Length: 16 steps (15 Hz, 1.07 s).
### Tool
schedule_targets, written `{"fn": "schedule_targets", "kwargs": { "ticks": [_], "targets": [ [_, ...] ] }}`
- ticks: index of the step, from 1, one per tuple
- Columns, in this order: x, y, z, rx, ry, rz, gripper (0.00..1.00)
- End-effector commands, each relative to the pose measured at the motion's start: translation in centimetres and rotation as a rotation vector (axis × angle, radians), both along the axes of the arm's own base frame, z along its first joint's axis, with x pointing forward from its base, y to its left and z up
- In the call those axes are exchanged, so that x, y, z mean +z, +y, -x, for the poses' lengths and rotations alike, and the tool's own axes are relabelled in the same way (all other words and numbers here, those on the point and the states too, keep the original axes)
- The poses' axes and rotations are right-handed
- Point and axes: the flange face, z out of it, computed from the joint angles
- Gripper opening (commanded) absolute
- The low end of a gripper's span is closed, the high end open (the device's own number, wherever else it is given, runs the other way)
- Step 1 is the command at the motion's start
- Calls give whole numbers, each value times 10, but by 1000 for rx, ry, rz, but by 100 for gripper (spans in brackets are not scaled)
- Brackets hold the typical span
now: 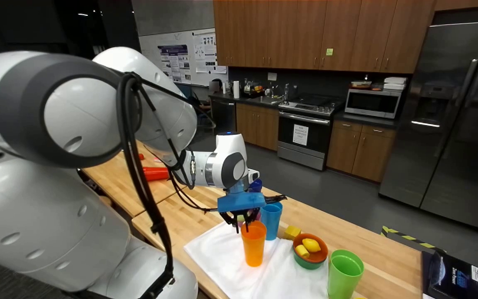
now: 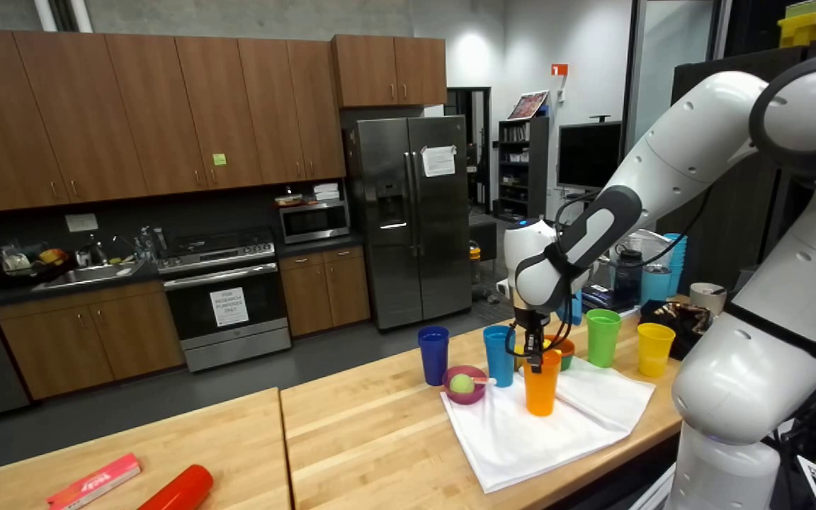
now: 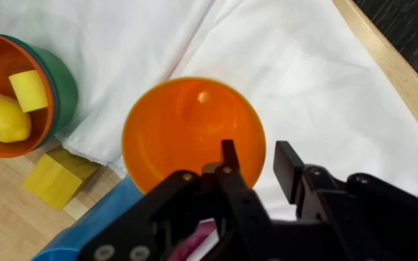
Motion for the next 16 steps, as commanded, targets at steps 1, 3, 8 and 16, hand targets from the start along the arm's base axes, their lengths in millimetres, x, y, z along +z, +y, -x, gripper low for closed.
{"fn": "schedule_targets", "kwargs": {
  "ticks": [1, 3, 8, 16],
  "targets": [
    [16, 8, 1, 38, 17, 17, 65],
    [36, 19, 0, 60, 39, 42, 76],
    [87, 81, -11, 251, 99, 119, 100],
    [129, 185, -52, 694, 32, 113, 100]
  ]
}}
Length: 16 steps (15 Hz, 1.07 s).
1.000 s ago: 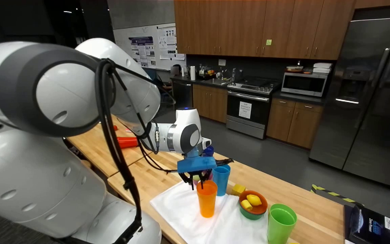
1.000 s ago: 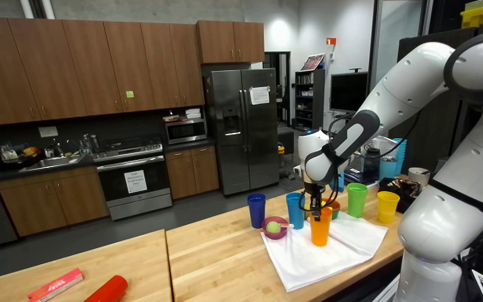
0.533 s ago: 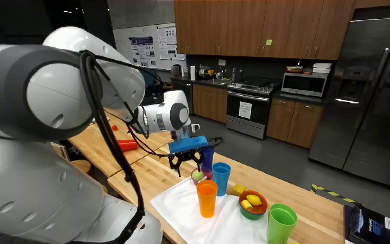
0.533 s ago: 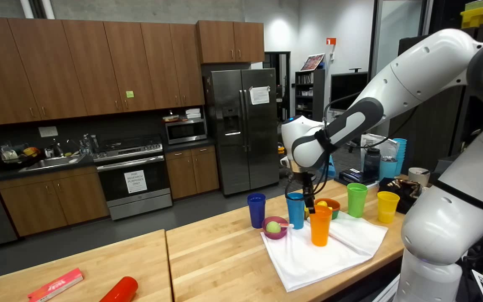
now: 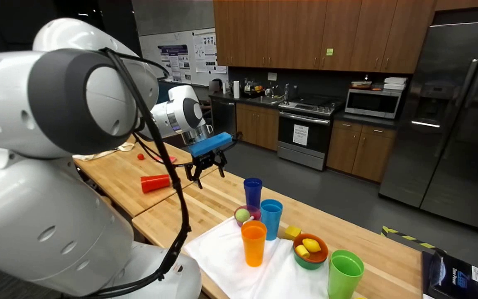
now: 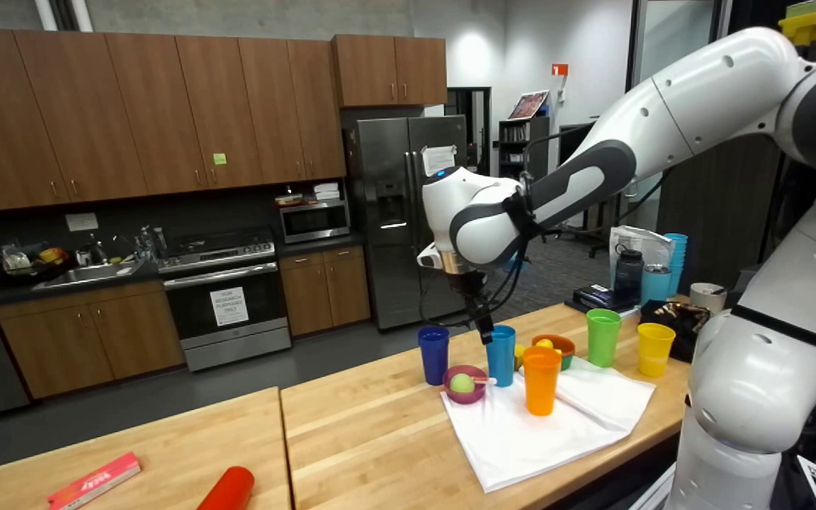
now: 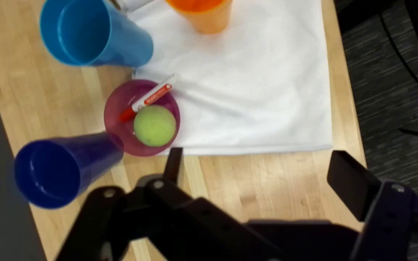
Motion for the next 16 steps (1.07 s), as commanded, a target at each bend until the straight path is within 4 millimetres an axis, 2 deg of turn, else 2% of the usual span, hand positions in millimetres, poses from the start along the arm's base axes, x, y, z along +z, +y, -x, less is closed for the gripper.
{"fn": "schedule_targets", "kwargs": {
  "ticks": [1, 5, 9, 13, 16],
  "targets": [
    [7, 32, -34, 195, -14, -53, 100],
    [-1, 60, -70, 365, -26, -200, 100],
    [-24, 84, -96, 482, 44, -397, 100],
    [-51, 106, -109, 554, 150, -525, 100],
    [-75, 122, -112, 572, 232, -538, 100]
  ]
}}
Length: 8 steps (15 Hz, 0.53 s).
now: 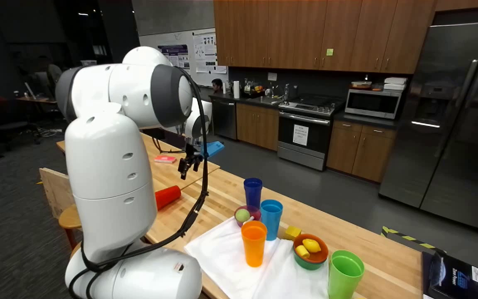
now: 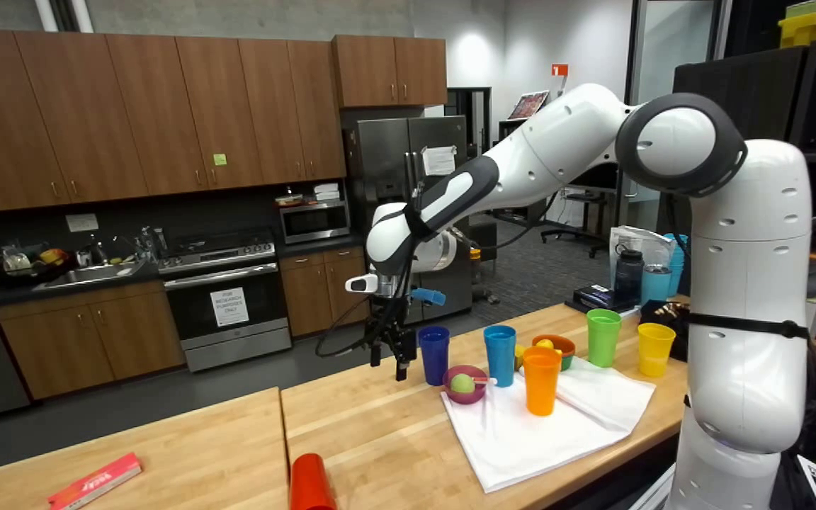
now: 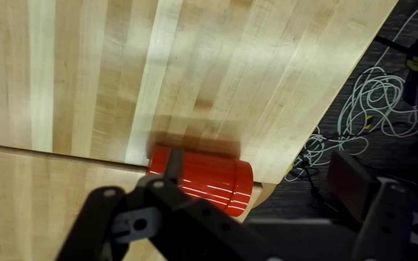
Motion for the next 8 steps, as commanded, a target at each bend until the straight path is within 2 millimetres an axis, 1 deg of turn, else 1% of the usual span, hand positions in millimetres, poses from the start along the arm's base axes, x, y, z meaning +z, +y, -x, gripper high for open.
{"fn": "schedule_targets", "kwargs": {
  "ticks": [1, 3, 7, 8],
  "targets": [
    [-21, 18, -10, 37, 90, 8, 100],
    [-34, 32, -5, 65, 110, 25, 100],
    [-63, 63, 8, 162, 123, 151, 100],
    [-69, 72, 15, 187, 148, 170, 100]
  ]
}}
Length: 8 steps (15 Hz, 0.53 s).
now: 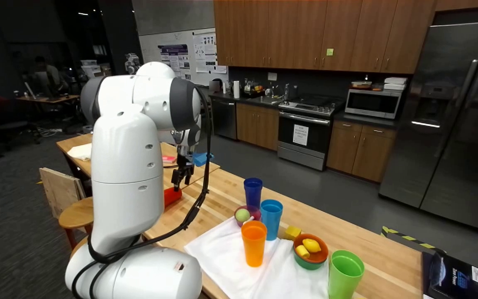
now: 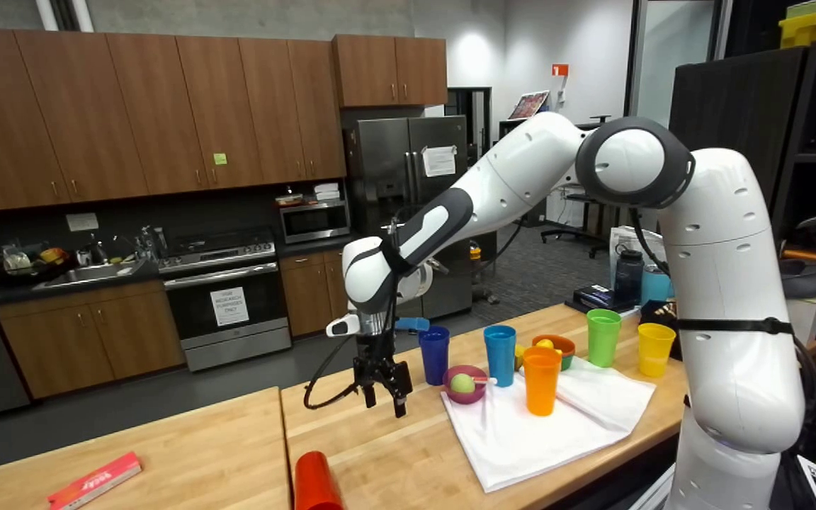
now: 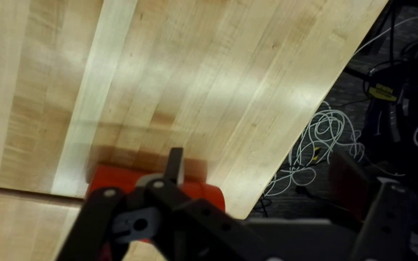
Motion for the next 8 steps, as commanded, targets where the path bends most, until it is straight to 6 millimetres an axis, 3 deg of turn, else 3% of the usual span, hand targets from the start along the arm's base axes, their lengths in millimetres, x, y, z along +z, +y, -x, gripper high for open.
{"fn": "schedule_targets", "kwargs": {
  "ticks": [1, 6, 8],
  "targets": [
    [-15, 30, 10, 70, 61, 76, 100],
    [-26, 66, 24, 199, 85, 92, 100],
    [-24, 75, 18, 152, 29, 17, 100]
  ]
}}
